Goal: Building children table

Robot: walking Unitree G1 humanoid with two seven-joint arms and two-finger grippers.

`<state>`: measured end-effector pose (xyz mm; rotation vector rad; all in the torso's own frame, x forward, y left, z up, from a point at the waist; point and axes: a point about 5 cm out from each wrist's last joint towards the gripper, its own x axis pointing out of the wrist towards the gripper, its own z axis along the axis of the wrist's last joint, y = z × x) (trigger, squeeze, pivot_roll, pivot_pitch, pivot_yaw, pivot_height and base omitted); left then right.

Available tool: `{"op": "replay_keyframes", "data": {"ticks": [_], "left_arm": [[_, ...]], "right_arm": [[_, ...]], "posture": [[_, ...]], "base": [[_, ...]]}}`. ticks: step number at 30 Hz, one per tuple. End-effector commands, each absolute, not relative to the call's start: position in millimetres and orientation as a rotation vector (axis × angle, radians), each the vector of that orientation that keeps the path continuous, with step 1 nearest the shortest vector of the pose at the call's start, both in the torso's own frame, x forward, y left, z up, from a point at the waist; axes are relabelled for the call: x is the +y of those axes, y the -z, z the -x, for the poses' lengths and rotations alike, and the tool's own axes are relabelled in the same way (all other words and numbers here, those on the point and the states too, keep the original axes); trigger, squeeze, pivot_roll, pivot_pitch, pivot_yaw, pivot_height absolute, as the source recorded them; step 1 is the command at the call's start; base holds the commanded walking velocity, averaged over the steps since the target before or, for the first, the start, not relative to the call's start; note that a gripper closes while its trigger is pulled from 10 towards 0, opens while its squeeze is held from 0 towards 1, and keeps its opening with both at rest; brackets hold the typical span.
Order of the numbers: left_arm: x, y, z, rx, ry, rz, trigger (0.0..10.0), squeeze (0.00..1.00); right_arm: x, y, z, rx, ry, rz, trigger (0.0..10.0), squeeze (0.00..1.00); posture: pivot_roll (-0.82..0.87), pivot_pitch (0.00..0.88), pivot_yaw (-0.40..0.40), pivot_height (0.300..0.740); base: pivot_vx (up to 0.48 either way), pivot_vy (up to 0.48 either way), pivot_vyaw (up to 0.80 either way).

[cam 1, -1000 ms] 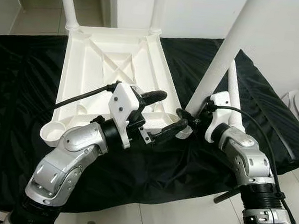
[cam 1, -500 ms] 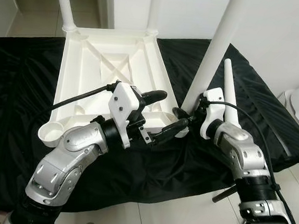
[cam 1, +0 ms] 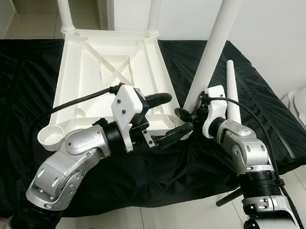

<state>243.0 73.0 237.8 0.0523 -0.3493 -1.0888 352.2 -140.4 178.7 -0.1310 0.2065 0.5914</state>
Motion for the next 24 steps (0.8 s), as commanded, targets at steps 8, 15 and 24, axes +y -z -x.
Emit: {"op": "replay_keyframes", "data": {"ticks": [8,15,24], "left_arm": [[72.6,-239.4,-242.2,-0.362,1.093,-0.064,10.0,0.00],[72.5,-239.6,-242.2,-0.360,1.101,-0.058,10.0,0.00],[72.1,-240.5,-243.1,-0.362,1.106,-0.066,10.0,0.00]], "right_arm": [[-149.0,-127.9,-328.3,0.280,-0.589,0.223,10.0,0.00],[-152.1,-119.4,-324.4,0.311,-0.573,0.199,10.0,0.00],[-160.1,-116.2,-334.3,0.397,-0.519,0.140,10.0,0.00]], "posture": [[-0.03,0.093,-0.016,0.740],[-0.04,0.094,-0.010,0.740],[-0.04,0.089,-0.007,0.740]], "base": [[0.000,0.000,0.00],[0.000,0.000,0.00],[0.000,0.000,0.00]]}}
